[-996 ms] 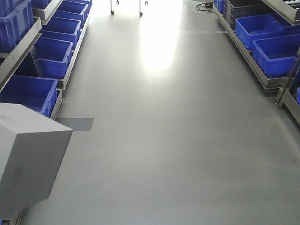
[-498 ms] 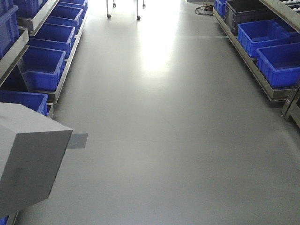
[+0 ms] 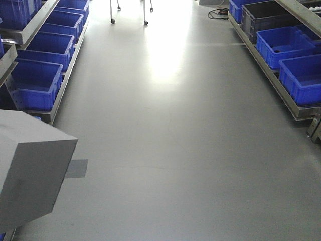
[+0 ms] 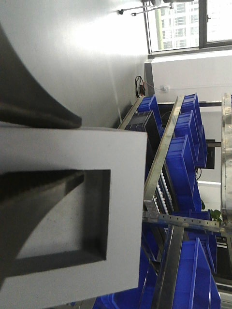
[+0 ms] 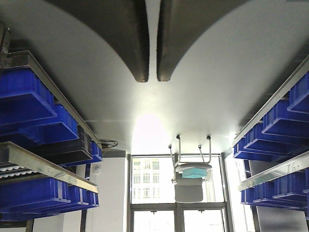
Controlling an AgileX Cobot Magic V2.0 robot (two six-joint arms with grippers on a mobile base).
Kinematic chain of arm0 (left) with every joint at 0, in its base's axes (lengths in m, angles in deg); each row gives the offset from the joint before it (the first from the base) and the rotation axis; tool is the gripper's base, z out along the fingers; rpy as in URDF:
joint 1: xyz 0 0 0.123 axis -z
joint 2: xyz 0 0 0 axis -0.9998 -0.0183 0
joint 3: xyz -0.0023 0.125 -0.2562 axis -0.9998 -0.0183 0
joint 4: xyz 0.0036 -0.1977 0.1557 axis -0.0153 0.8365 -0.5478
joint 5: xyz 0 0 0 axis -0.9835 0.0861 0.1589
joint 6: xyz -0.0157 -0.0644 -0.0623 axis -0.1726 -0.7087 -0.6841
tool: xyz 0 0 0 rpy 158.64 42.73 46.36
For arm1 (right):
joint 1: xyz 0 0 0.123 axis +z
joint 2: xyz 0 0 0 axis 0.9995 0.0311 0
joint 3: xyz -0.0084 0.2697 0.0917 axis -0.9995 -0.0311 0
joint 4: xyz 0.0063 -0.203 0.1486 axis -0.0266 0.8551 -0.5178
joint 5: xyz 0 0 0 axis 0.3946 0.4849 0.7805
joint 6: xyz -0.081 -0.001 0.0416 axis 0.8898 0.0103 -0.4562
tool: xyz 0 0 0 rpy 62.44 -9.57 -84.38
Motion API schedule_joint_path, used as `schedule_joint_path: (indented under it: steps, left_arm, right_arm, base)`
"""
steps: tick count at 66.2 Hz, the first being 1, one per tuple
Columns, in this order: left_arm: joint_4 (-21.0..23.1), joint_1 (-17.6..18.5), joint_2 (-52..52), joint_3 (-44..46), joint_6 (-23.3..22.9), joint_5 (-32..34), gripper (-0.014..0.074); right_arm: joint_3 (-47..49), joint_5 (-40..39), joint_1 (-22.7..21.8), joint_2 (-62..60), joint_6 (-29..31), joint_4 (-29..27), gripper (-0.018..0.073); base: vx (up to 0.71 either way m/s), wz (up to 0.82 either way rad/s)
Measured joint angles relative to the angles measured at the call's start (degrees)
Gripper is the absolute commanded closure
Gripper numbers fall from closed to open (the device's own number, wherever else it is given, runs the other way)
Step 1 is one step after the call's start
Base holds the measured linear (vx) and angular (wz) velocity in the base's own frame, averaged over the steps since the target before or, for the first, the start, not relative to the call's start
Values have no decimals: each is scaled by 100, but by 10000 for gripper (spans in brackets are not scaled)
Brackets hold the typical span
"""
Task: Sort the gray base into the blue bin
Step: 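Drive down the aisle toward the window, block still held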
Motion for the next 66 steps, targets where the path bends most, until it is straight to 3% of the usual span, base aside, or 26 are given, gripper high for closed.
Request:
schedule_joint_path:
  steps: [66]
  left_arm:
    - [0,0,0,0,0,0,602]
  right_arm:
    - [0,0,0,0,0,0,564]
  base:
    - [15,2]
